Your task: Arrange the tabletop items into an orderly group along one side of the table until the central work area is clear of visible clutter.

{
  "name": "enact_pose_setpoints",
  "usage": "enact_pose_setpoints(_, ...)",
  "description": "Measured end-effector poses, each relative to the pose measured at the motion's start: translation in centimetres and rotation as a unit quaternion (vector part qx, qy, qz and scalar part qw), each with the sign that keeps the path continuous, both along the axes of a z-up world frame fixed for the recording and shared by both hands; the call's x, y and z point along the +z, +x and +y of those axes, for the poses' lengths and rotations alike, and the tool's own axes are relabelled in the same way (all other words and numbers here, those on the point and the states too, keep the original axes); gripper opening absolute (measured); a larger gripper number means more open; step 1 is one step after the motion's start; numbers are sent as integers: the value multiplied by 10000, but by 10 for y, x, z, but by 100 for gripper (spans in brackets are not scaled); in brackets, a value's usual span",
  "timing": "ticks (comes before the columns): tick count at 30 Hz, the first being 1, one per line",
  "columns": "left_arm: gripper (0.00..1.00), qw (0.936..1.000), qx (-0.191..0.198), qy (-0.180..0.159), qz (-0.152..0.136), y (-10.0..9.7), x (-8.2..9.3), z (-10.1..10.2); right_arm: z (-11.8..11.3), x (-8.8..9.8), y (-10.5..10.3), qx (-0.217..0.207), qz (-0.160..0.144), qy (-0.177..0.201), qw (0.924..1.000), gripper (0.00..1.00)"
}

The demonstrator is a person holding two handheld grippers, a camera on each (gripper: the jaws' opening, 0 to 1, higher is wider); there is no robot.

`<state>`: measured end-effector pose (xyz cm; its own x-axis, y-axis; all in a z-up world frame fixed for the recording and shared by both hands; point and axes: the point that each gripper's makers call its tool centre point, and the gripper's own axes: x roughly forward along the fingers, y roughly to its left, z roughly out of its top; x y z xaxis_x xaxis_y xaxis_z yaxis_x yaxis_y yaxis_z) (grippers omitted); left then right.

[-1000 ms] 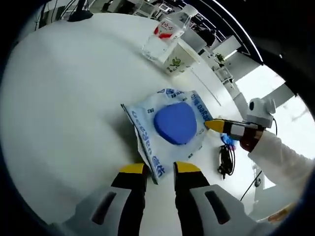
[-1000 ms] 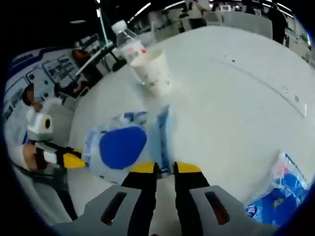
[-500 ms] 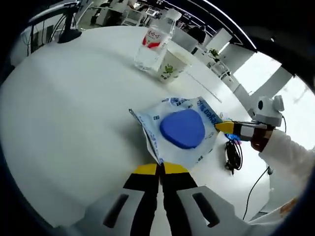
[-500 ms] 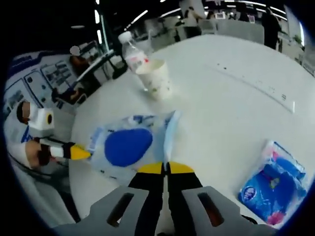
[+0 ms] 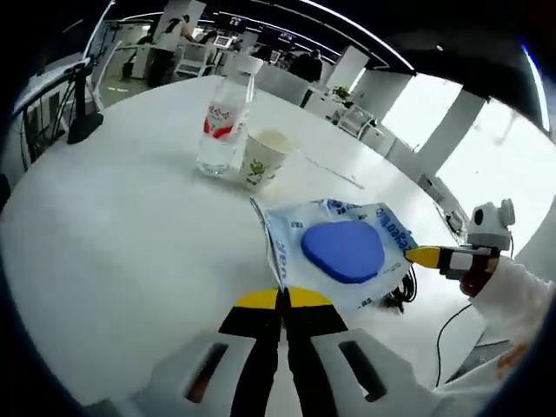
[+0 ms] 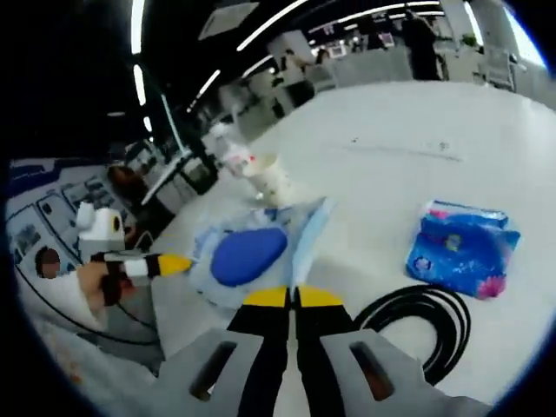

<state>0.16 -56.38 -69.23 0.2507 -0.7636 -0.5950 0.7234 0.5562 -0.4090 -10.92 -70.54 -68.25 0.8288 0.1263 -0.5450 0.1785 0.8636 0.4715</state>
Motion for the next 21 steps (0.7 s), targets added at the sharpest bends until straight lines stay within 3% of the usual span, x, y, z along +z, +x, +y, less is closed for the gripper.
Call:
enact_pose_setpoints(2,0,9998,-116,-132,-79,2,12,-10,-2,5,-10,-233,-73,84,9997,0)
enact_pose_setpoints(7,0,9949,-717,-84,-705,5,35,-35,-4,11,-26,-503,-139,54,9986,0)
enact_pose_setpoints(13,0,9935,-850,-180,-734,1,43,-48,-17,19,-32,-721,-244,4,9971,0)
enact_pose_setpoints(21,0,9906,-1092,-4,-826,4,36,-49,-14,15,-29,-610,-191,-104,9979,0)
